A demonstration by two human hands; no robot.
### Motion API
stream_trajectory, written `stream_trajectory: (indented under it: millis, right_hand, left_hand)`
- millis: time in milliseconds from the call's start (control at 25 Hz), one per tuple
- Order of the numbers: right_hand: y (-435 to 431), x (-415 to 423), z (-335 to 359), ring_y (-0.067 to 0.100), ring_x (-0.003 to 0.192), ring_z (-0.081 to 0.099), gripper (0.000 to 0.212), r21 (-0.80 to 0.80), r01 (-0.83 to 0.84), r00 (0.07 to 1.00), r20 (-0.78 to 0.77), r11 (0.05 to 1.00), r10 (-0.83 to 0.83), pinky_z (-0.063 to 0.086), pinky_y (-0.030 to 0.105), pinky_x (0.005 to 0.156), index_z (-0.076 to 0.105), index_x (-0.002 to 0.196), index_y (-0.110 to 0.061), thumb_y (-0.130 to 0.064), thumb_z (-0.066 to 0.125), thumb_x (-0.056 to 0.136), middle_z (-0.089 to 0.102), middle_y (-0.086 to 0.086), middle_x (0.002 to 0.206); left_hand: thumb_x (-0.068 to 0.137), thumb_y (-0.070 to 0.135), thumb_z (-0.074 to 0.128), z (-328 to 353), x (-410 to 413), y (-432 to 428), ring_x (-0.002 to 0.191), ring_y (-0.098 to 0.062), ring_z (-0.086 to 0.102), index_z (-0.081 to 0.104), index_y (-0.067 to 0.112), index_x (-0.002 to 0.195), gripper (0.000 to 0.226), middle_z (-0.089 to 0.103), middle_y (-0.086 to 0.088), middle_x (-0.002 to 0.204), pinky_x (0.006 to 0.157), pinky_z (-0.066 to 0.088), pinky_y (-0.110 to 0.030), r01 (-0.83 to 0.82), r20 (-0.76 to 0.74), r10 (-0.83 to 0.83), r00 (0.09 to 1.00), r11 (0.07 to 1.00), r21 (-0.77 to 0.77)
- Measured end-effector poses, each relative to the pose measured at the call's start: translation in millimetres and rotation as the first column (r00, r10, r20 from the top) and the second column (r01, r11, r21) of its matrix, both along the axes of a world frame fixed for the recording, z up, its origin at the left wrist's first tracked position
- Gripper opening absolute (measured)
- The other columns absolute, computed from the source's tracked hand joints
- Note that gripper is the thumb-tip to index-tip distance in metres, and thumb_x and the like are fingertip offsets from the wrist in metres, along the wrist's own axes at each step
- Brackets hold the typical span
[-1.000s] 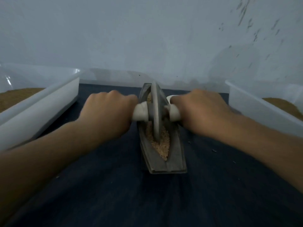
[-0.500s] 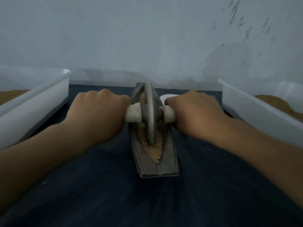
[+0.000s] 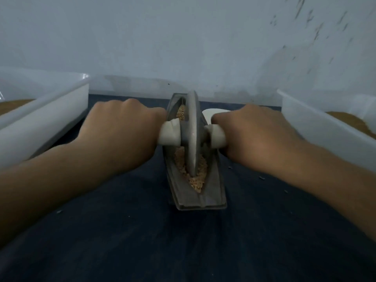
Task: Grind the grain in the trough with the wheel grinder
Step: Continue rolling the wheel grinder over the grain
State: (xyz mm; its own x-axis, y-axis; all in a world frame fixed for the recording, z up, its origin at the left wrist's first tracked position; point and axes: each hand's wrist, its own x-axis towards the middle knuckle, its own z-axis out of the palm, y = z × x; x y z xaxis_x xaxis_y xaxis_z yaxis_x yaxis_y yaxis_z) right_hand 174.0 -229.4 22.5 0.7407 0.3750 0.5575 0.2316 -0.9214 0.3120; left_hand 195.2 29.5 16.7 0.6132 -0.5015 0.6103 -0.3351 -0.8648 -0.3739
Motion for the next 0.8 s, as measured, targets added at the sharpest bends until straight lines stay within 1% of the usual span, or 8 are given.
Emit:
stream_trajectory:
  millis: [120,240,320,400,480,560,680,800]
  right_hand:
    - [12.7,27.9,2.8,0.027,0.063,0.058,0.016,0.045,0.127,0.990,-0.075,0.991,-0.124,0.028,0.026,0.051,0.060,0.088,-0.036,-0.031,0.072,0.078,0.045,-0.008,0.066]
    - [31.4,64.3,20.6,0.035,0.101,0.064,0.023,0.067,0.230,0.949,-0.238,0.971,-0.209,0.042,0.036,0.069,0.065,0.112,-0.026,-0.020,0.064,0.090,0.065,0.009,0.108]
    - [24.1,54.8,22.7,0.032,0.092,0.063,0.016,0.022,0.156,0.951,-0.275,0.988,-0.144,0.043,0.034,0.065,0.064,0.102,-0.030,-0.024,0.066,0.088,0.065,0.006,0.101]
    - [6.1,20.2,7.8,0.021,0.059,0.052,0.020,-0.004,0.004,0.990,-0.143,1.000,-0.004,0.032,0.024,0.048,0.051,0.079,-0.037,-0.032,0.069,0.076,0.053,-0.008,0.069]
    - [-2.9,1.8,-0.5,0.010,0.042,0.032,0.032,-0.005,-0.003,1.000,0.000,1.000,0.003,0.016,0.016,0.044,0.036,0.070,-0.040,-0.038,0.067,0.062,0.031,-0.015,0.053]
    - [2.9,14.4,-0.2,0.017,0.050,0.047,0.025,0.011,0.053,0.998,-0.038,0.999,-0.052,0.025,0.021,0.046,0.044,0.075,-0.039,-0.037,0.069,0.071,0.040,-0.013,0.059]
    - [27.9,61.2,17.4,0.034,0.097,0.065,0.019,0.061,0.220,0.955,-0.217,0.974,-0.202,0.042,0.035,0.069,0.067,0.106,-0.027,-0.021,0.064,0.089,0.066,0.007,0.102]
    - [27.0,56.9,30.0,0.030,0.090,0.063,0.020,0.005,0.164,0.934,-0.321,0.986,-0.154,0.042,0.033,0.067,0.067,0.105,-0.028,-0.022,0.066,0.086,0.065,0.004,0.098]
  left_hand:
    - [0.079,0.025,0.061,5.3,20.4,-15.6,0.046,-0.017,0.026,0.057,0.027,0.083,0.006,0.024,0.006,0.059,0.045,0.021,-0.024,-0.116,-0.101,0.114,0.988,0.993,-0.017]
    - [0.092,0.022,0.056,18.0,43.5,-34.3,0.076,-0.031,0.058,0.061,0.023,0.106,0.015,0.049,-0.005,0.080,0.061,0.039,-0.036,-0.259,-0.254,0.235,0.938,0.964,-0.065]
    - [0.089,0.023,0.059,15.8,34.8,-24.3,0.071,-0.032,0.058,0.059,0.024,0.100,0.011,0.050,-0.004,0.077,0.057,0.037,-0.035,-0.209,-0.216,0.197,0.956,0.977,-0.034]
    - [0.076,0.025,0.062,0.9,9.8,-6.9,0.045,-0.023,0.035,0.046,0.026,0.081,0.017,0.031,0.005,0.060,0.046,0.024,-0.026,-0.062,-0.071,0.062,0.996,0.998,0.002]
    - [0.064,0.027,0.060,1.9,2.5,-0.5,0.040,-0.016,0.014,0.035,0.028,0.075,0.027,0.019,0.008,0.054,0.046,0.012,-0.018,-0.013,0.002,0.013,1.000,1.000,0.019]
    - [0.069,0.025,0.061,3.0,12.7,-9.1,0.039,-0.021,0.028,0.043,0.028,0.076,0.019,0.024,0.005,0.055,0.044,0.020,-0.022,-0.100,-0.053,0.103,0.993,0.994,0.044]
    - [0.088,0.024,0.060,19.8,45.5,-32.4,0.080,-0.035,0.062,0.063,0.025,0.101,0.014,0.058,-0.007,0.086,0.062,0.041,-0.037,-0.247,-0.288,0.220,0.932,0.967,-0.060]
    - [0.087,0.027,0.060,22.2,44.3,-22.7,0.075,-0.028,0.058,0.061,0.029,0.099,0.013,0.055,0.000,0.084,0.061,0.041,-0.036,-0.213,-0.386,0.190,0.903,0.977,-0.017]
